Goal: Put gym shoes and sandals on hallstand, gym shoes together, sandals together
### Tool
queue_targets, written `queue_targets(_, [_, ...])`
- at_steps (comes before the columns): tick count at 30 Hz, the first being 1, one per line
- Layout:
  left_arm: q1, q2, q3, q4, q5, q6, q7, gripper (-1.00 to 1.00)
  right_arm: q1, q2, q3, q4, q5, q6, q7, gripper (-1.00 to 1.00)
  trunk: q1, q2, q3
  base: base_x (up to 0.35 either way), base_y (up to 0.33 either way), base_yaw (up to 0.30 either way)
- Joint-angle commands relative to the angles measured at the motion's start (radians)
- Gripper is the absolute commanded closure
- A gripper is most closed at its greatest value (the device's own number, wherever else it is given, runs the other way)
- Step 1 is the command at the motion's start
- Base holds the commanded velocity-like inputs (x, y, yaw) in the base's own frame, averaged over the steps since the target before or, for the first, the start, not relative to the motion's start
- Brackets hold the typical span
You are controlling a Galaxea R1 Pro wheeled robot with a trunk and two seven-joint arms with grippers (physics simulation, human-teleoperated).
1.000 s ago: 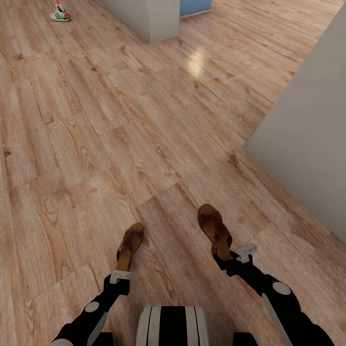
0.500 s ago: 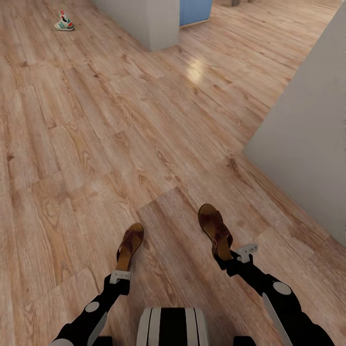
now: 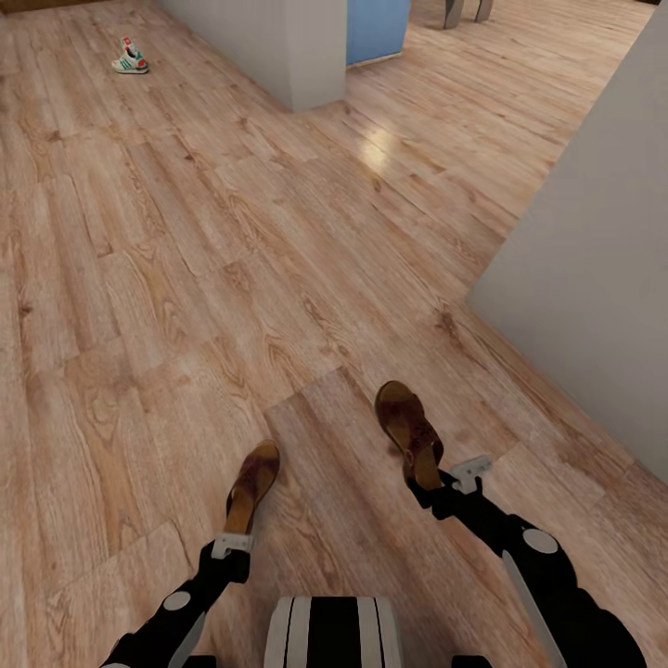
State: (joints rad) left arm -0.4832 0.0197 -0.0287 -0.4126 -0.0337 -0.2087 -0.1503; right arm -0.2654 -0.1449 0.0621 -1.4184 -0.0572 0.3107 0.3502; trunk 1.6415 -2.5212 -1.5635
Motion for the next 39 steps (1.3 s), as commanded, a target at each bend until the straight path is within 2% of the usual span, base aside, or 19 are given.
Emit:
queue_targets(1, [0.005, 0.001, -0.002, 0.005, -0.009, 0.002, 0.002, 1.00, 0.001, -0.006, 0.000, -0.007, -0.003, 0.013, 0.000, 1.00, 0.000, 0.000, 0.000, 0.000, 0.000, 0.000])
queue_targets(8, [0.028, 0.001, 0.000, 0.003, -0.003, 0.022, 0.002, 1.00, 0.003, -0.013, -0.004, -0.033, 0.002, 0.046, 0.000, 1.00, 0.000, 0.000, 0.000, 0.000, 0.000, 0.000])
queue_targets(11, [0.029, 0.001, 0.000, -0.001, -0.006, 0.023, 0.002, 1.00, 0.002, -0.013, -0.004, -0.033, 0.002, 0.060, 0.000, 1.00, -0.002, 0.000, 0.011, 0.000, 0.000, 0.000])
queue_targets(18, [0.029, 0.003, 0.006, -0.003, -0.011, 0.025, 0.002, 1.00, 0.003, -0.014, 0.000, -0.032, 0.003, 0.093, -0.001, 1.00, -0.005, 0.002, 0.046, 0.000, 0.000, 0.000])
queue_targets(21, [0.029, 0.003, 0.009, -0.004, -0.011, 0.024, 0.003, 1.00, 0.003, -0.015, 0.000, -0.029, 0.015, 0.093, -0.002, 1.00, -0.006, 0.003, 0.062, 0.000, 0.000, 0.000])
queue_targets(25, [0.028, 0.003, 0.012, -0.008, -0.009, 0.023, 0.003, 1.00, 0.004, -0.015, 0.001, -0.025, 0.055, 0.092, -0.002, 1.00, -0.008, 0.004, 0.084, 0.000, 0.000, 0.000])
queue_targets(27, [0.028, 0.004, 0.013, -0.037, -0.007, 0.023, 0.004, 1.00, 0.005, -0.014, 0.001, -0.022, 0.074, 0.089, -0.002, 1.00, -0.009, 0.004, 0.094, 0.000, 0.000, 0.000])
queue_targets(31, [0.028, 0.008, 0.014, -0.080, -0.004, 0.024, 0.004, 1.00, 0.009, -0.013, 0.000, -0.004, 0.081, 0.086, -0.002, 1.00, -0.011, 0.005, 0.116, 0.000, 0.000, 0.000])
queue_targets(32, [0.028, 0.017, 0.014, -0.098, -0.001, 0.024, 0.004, 1.00, 0.013, -0.013, 0.000, 0.026, 0.082, 0.080, -0.002, 1.00, -0.011, 0.005, 0.122, 0.000, 0.000, 0.000])
queue_targets(33, [0.028, 0.036, 0.041, -0.118, 0.008, 0.024, 0.004, 1.00, 0.017, -0.013, -0.007, 0.132, 0.082, -0.003, -0.004, 1.00, -0.011, 0.006, 0.127, 0.000, 0.000, 0.000])
queue_targets(36, [0.028, 0.040, 0.088, -0.121, 0.010, 0.024, -0.001, 1.00, 0.018, -0.011, -0.048, 0.211, 0.081, -0.110, -0.005, 1.00, -0.013, 0.006, 0.143, 0.000, 0.000, 0.000])
queue_targets(37, [0.029, 0.046, 0.112, -0.121, 0.009, 0.023, -0.004, 1.00, 0.018, -0.009, -0.073, 0.255, 0.081, -0.166, -0.005, 1.00, -0.013, 0.007, 0.149, 0.000, 0.000, 0.000])
queue_targets(39, [0.030, 0.063, 0.130, -0.117, 0.009, 0.017, -0.006, 1.00, 0.018, -0.007, -0.095, 0.308, 0.081, -0.225, -0.005, 1.00, -0.014, 0.007, 0.160, 0.000, 0.000, 0.000])
